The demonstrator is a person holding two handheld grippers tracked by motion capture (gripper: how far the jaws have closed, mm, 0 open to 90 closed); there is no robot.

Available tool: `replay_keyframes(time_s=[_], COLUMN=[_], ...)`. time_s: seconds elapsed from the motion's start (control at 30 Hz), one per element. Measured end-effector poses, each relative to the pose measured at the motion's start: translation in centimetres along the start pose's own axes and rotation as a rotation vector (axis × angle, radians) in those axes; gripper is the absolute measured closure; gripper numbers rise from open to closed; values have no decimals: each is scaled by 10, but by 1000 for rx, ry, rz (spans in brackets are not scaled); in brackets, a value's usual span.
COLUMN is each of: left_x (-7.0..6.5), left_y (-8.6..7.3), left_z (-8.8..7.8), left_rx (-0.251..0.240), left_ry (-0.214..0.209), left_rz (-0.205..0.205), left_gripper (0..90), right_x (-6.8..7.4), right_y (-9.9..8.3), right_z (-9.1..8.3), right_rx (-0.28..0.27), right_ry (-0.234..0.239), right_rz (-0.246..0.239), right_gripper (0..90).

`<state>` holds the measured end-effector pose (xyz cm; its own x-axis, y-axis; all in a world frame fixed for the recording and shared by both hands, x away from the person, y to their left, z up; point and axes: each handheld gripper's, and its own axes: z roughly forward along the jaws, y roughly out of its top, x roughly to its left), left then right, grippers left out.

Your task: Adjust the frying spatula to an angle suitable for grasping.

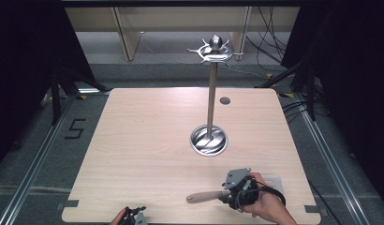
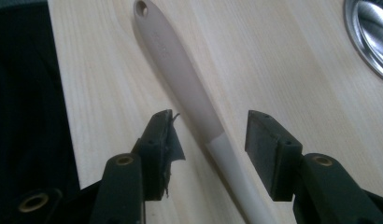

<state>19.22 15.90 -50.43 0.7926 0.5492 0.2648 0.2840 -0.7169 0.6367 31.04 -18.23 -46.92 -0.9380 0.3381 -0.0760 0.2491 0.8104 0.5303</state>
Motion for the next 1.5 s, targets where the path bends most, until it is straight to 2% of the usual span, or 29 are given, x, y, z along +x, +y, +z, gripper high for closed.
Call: replay_keyframes(time_s=[0.07, 0.1, 0.17, 0.3, 0.37, 0.4, 0.43, 0.5, 0.6, 0.63, 0.8, 0.87, 0.9, 0.93, 0.97, 1.0, 1.1, 1.23, 1.27, 1.37, 1.5], left_x=[0, 0, 0, 0, 0, 0, 0, 1, 0, 0, 0, 0, 0, 0, 0, 0, 0, 1, 1, 1, 2], left_y=[0, 0, 0, 0, 0, 0, 0, 0, 0, 0, 0, 0, 0, 0, 0, 0, 0, 0, -1, -1, -1], left_z=[-1, 1, 0, -1, 0, 1, 2, 0, 0, 0, -1, 0, 0, 0, 0, 0, 0, 0, 0, 1, 2], left_rx=[-2, -5, 0, 0, -2, -3, -3, -6, -4, -5, -2, -2, -2, -2, -2, -4, -3, -4, -5, -6, -6], left_ry=[-4, -25, 1, -1, 10, 1, -9, -16, 3, -8, -7, -9, -9, -9, -10, -10, -12, -13, -15, -27, -28], left_rz=[2, -2, 4, 4, 0, -1, -1, -9, 0, -2, -1, -2, -2, -1, -1, -4, -4, -8, -8, -13, -13], left_gripper=[155, 156, 156, 156, 156, 156, 156, 156, 156, 156, 156, 156, 156, 156, 156, 156, 156, 156, 156, 156, 156], right_x=[-1, -2, -2, -3, -5, -5, -6, -5, -6, -6, -7, -8, -9, -9, -9, -11, -11, -14, -12, -14, -15], right_y=[2, 3, 4, 6, 7, 8, 8, 9, 10, 10, 10, 10, 10, 10, 10, 11, 12, 12, 12, 11, 12], right_z=[4, 6, 8, 10, 11, 12, 12, 13, 16, 17, 20, 21, 22, 22, 23, 24, 25, 26, 25, 24, 24], right_rx=[16, 24, 37, 47, 53, 59, 58, 69, 82, 84, 117, 135, 127, 131, 146, 147, 161, 163, 174, 168, 188], right_ry=[-1, 11, 20, 28, 55, 49, 43, 34, 33, 39, 53, 60, 56, 54, 76, 89, 88, 101, 95, 101, 118], right_rz=[-20, -26, -28, -44, -57, -51, -65, -53, -46, -61, -63, -32, -67, -60, -55, -79, -94, -91, -67, -75, -89], right_gripper=[541, 549, 555, 570, 577, 582, 586, 592, 604, 608, 627, 633, 635, 636, 639, 641, 643, 645, 647, 650, 658])
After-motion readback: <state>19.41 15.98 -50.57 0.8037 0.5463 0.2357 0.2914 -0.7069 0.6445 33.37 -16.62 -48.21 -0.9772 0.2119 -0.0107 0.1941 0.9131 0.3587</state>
